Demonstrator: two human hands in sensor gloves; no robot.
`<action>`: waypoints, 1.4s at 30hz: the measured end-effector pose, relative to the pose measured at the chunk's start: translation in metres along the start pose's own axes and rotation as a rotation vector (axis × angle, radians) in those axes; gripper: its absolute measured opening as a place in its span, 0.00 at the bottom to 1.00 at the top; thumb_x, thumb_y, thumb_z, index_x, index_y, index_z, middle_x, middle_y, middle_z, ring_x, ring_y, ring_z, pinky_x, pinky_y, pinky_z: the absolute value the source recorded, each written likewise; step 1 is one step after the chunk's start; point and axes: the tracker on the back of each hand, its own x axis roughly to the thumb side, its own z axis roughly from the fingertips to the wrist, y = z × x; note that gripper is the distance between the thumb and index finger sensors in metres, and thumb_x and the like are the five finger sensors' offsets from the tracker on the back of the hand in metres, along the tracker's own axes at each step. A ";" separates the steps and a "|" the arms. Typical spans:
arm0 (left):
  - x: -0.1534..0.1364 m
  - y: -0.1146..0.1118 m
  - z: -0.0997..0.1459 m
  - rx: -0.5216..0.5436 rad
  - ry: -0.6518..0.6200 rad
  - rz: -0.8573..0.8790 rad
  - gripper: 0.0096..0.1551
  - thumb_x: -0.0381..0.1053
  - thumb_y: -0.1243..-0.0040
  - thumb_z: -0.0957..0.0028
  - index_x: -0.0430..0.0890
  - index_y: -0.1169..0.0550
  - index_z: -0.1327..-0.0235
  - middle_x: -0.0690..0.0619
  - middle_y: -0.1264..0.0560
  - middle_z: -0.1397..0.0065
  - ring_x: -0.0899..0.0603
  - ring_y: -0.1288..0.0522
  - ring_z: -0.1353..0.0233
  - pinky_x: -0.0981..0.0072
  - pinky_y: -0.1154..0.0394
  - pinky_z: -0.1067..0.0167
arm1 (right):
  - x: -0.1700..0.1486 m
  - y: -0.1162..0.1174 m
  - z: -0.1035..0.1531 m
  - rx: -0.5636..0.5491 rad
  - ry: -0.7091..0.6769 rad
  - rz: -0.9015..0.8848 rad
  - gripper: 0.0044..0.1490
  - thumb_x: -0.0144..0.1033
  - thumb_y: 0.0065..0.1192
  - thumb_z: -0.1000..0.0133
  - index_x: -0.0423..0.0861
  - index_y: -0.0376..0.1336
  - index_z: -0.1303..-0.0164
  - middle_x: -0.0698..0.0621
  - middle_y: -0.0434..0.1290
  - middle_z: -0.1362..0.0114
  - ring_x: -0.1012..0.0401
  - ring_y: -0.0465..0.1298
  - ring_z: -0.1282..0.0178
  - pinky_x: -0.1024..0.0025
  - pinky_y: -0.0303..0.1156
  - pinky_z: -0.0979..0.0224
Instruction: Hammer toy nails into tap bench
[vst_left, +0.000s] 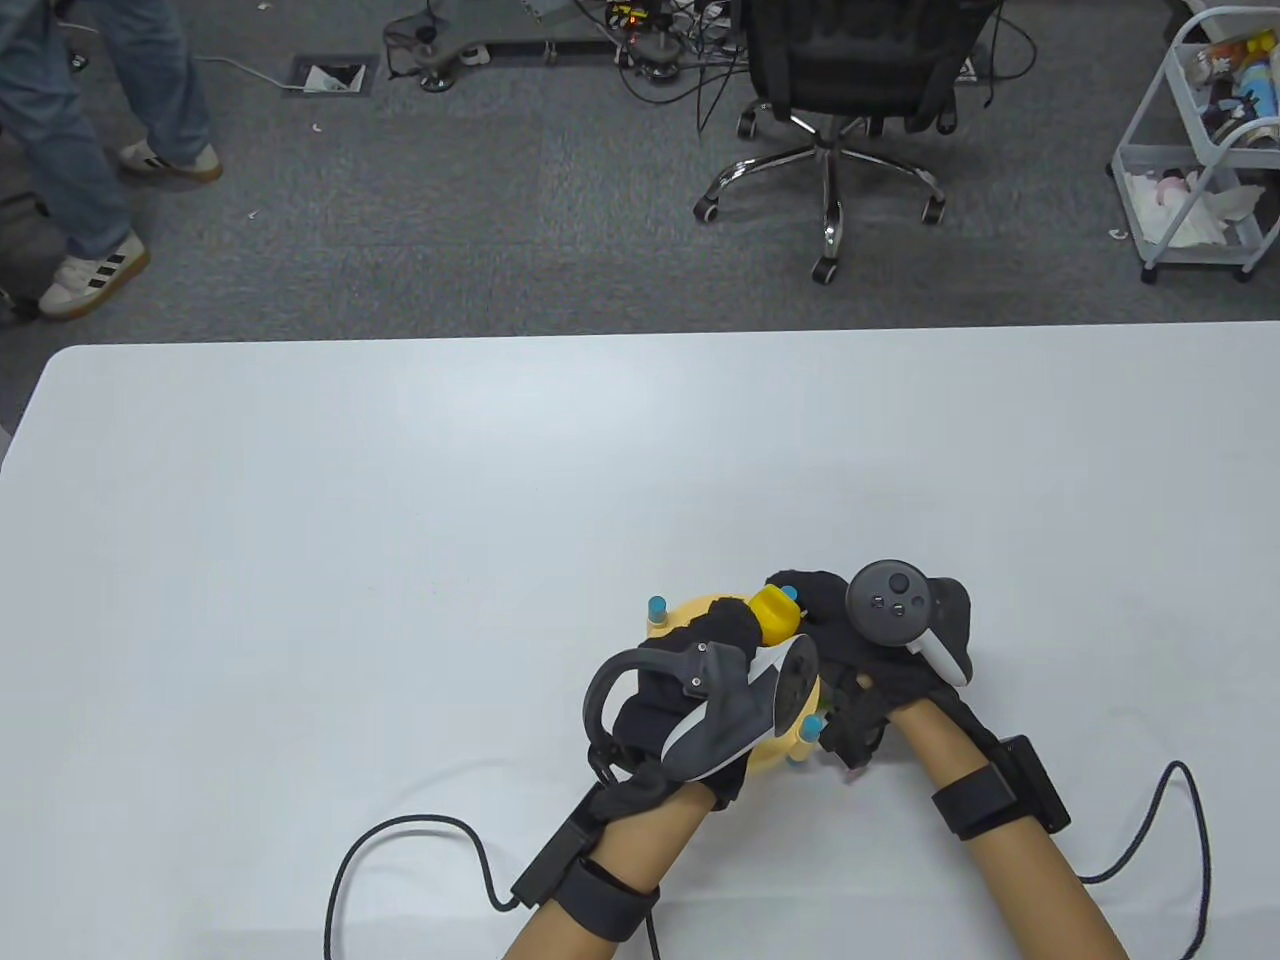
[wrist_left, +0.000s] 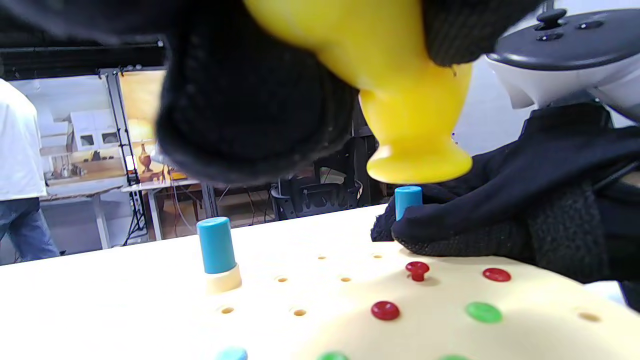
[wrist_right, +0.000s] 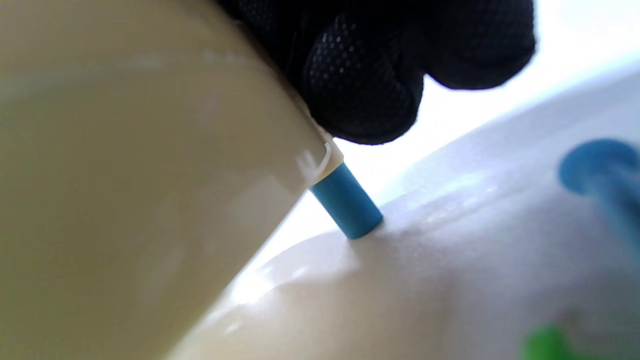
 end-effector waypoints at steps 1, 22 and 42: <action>0.002 -0.005 -0.002 0.014 0.007 0.002 0.37 0.59 0.47 0.54 0.38 0.25 0.38 0.40 0.14 0.56 0.42 0.14 0.68 0.60 0.21 0.73 | 0.000 0.000 0.000 0.000 0.000 0.001 0.38 0.54 0.57 0.53 0.50 0.65 0.34 0.44 0.74 0.36 0.58 0.81 0.53 0.64 0.77 0.49; 0.029 -0.041 0.003 0.073 0.047 -0.201 0.38 0.61 0.53 0.58 0.38 0.26 0.42 0.46 0.14 0.61 0.47 0.14 0.73 0.65 0.20 0.77 | 0.000 0.000 -0.001 0.009 -0.002 0.022 0.38 0.54 0.56 0.53 0.50 0.64 0.34 0.44 0.74 0.35 0.58 0.80 0.53 0.63 0.77 0.49; -0.156 -0.115 0.033 0.044 0.350 0.591 0.38 0.61 0.49 0.56 0.38 0.28 0.38 0.41 0.16 0.57 0.42 0.16 0.69 0.61 0.22 0.73 | -0.015 -0.014 0.068 0.065 -0.120 0.605 0.29 0.48 0.63 0.53 0.52 0.68 0.41 0.47 0.77 0.40 0.60 0.81 0.54 0.65 0.79 0.49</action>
